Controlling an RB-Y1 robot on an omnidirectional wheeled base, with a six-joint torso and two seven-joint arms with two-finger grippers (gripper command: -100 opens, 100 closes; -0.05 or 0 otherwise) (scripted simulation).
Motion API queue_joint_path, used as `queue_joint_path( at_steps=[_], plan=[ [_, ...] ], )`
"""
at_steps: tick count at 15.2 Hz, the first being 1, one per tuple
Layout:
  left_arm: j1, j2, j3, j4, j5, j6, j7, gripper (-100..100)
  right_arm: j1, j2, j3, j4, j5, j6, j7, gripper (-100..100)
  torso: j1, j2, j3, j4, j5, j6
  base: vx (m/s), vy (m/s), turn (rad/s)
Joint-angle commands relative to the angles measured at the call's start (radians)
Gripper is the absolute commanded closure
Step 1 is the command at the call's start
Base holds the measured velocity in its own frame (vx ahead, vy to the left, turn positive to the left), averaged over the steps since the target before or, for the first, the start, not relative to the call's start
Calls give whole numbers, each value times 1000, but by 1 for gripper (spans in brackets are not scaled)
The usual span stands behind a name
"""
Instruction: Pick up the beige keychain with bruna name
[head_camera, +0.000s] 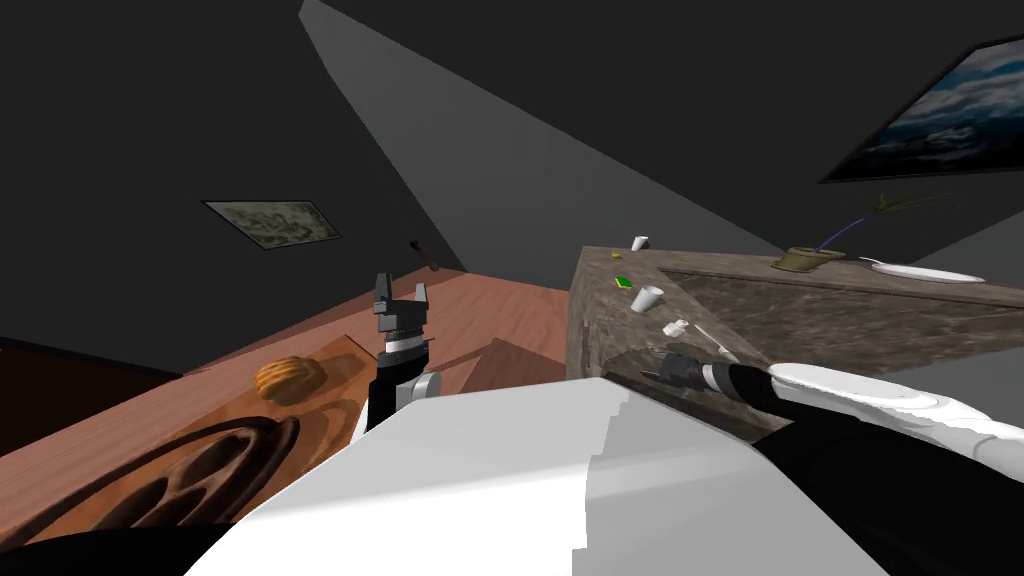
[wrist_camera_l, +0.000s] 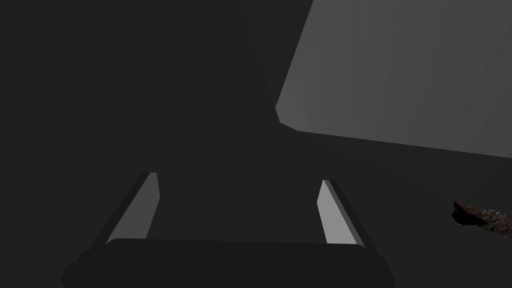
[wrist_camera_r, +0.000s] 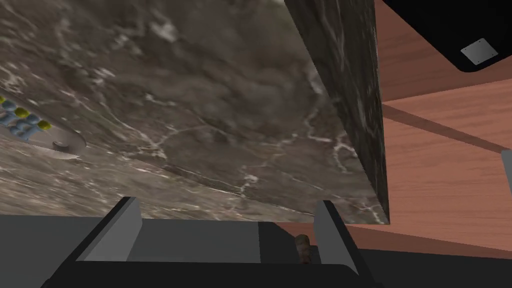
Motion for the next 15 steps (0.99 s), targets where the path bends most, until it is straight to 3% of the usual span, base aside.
queue_joint_path(
  at_steps=[1,8,15],
  plan=[
    [0,0,0,0,0,0,0,0,29,-45,-10,20,21,16,7,-100,0,0,0,0,0,0,185,10,38],
    [0,0,0,0,0,0,0,0,81,-157,16,84,84,49,17,-100,1,3,2,1,0,0,164,24,8],
    [0,0,0,0,0,0,0,0,144,-249,84,143,147,74,19,-100,3,5,3,1,1,1,121,35,-41]
  ],
)
